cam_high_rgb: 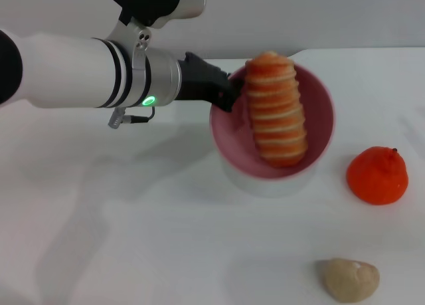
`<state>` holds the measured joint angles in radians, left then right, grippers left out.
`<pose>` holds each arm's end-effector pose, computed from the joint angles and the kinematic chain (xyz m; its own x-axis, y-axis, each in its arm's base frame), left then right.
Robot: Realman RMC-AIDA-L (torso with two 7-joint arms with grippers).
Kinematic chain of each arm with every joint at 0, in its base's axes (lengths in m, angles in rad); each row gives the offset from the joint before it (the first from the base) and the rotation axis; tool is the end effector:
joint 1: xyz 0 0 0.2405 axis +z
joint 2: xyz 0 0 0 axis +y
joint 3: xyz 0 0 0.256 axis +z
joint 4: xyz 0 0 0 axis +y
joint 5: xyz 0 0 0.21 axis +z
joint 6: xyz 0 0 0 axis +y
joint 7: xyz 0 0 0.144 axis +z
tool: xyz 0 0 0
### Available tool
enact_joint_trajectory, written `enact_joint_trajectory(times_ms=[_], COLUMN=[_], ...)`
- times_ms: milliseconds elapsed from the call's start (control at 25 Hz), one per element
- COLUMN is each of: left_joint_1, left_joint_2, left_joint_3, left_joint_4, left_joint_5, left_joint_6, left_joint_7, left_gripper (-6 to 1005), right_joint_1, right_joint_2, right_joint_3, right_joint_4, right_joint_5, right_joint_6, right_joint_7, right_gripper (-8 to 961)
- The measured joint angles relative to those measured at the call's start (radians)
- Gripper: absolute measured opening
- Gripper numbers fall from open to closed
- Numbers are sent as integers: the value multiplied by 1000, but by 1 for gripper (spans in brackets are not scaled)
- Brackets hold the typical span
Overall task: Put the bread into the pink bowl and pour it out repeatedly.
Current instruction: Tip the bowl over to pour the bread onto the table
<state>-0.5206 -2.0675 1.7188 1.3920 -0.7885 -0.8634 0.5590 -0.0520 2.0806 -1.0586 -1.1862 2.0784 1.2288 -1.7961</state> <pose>-0.1107 0.3752 -0.0479 0.9065 0.3611 0.2188 0.4221 -0.7647 -0.4868 0.2821 0.2741 0.1209 0.5842 0.0494 -0.8101 -0.6741 -0.5263 -0.5182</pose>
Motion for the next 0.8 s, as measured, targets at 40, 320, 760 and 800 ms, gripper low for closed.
enact_joint_trajectory(times_ms=[40,320,760,800], left_joint_1=[2,12,37,37], left_joint_2=[0,1,-2,-2], left_joint_3=[13,65,241,241], left_joint_4=[-6,-13,-93,-93], left_joint_5=[1,8,11,11], left_joint_6=[46,176,517,517], left_joint_7=[1,7,160,160], left_gripper=[55,55,56,56], right_joint_1=[-1,-5,0,0], right_joint_2=[0,-2,-5,-5], right_joint_3=[10,43,39,37], right_joint_4=[3,11,13,13], right_joint_5=[0,-2,-4,-5], right_joint_6=[0,2,5,5], right_joint_7=[-3,-7,-8,-8], right_gripper=[469,469,469,470])
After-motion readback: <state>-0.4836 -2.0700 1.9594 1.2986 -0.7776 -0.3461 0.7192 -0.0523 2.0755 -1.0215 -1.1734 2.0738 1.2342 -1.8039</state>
